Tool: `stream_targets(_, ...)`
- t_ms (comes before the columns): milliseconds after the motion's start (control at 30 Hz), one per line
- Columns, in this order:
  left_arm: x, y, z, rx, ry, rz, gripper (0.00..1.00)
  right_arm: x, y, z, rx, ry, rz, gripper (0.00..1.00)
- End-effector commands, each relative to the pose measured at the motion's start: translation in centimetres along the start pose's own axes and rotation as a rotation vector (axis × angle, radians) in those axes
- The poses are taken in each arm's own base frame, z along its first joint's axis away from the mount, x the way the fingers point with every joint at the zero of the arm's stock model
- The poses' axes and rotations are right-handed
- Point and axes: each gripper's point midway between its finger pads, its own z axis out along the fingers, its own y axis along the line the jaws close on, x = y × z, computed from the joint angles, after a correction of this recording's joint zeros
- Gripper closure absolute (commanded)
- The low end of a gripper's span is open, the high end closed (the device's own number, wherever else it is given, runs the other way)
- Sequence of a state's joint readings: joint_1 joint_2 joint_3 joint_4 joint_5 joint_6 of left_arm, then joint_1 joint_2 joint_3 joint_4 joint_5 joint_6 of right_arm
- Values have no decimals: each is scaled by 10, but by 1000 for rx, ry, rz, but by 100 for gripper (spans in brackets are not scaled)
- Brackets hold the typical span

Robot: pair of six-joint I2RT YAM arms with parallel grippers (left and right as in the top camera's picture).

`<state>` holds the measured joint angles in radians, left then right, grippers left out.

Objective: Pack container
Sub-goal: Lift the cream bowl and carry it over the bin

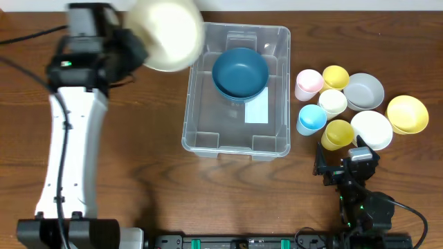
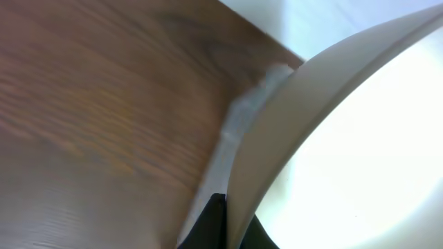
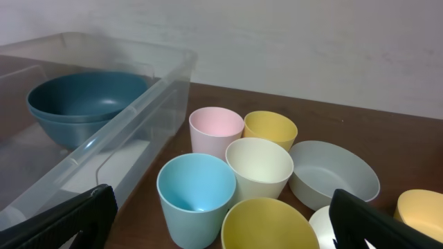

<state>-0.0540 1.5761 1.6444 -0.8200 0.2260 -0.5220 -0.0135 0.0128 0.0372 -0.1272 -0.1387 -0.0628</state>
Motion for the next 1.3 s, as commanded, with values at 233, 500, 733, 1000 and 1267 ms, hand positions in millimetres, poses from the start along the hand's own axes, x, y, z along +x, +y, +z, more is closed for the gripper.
stream_targets(233,61,-65,22,19,66,223,94,0,2,0,-8,1,-6,1)
stream_targets(500,90,-99,64,65,98,348,94,0,2,0,-8,1,-6,1)
stream_targets(733,95,-89,107,0,107,355,94,0,2,0,-8,1,-6,1)
stream_targets(1000,98,-85,123,-19,113,357,93,0,2,0,-8,1,-6,1)
stream_targets(1267,93,-89,123,-3,93,395,38,0,2,0,-8,1,-6,1)
